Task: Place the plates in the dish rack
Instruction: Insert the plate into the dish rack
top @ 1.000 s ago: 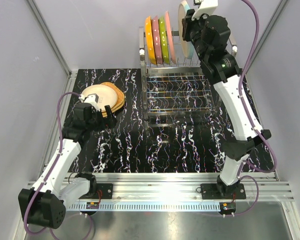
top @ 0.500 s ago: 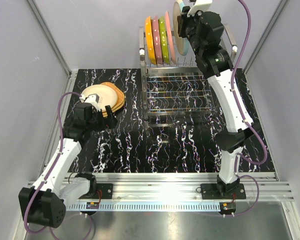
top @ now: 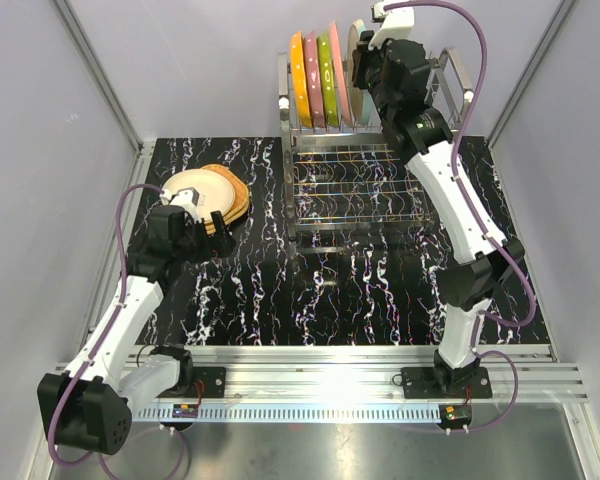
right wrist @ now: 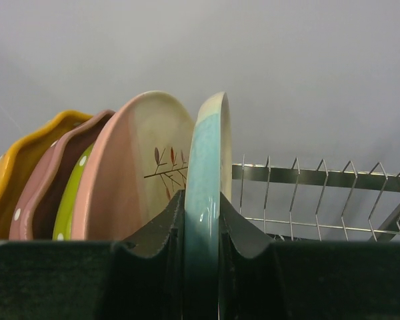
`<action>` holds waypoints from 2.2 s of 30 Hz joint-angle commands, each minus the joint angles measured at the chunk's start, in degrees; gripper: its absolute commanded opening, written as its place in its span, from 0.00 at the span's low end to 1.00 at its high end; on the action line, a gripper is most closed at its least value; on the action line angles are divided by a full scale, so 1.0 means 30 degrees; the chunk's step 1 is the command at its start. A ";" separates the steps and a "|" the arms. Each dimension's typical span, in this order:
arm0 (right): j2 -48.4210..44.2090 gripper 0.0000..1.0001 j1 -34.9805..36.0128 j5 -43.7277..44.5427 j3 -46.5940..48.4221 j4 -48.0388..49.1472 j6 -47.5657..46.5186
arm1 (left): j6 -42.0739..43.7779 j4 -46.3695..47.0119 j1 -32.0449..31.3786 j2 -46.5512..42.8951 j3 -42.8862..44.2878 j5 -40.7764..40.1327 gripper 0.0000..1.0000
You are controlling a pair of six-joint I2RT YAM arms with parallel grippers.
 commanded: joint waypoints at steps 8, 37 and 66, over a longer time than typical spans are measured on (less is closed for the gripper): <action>-0.1934 0.03 -0.0051 0.0939 -0.1485 0.3544 0.0432 | 0.0116 0.0682 -0.0079 0.0022 0.0038 0.0595 0.99; -0.2022 0.42 -0.0022 0.0149 -0.1661 0.2899 0.1223 | 0.0116 0.0653 -0.0079 -0.0036 -0.0021 0.0625 0.99; -0.4598 0.48 -0.0023 -0.1405 -0.3564 0.3631 0.3215 | 0.0145 0.0682 -0.0108 -0.0183 -0.0021 0.0713 0.99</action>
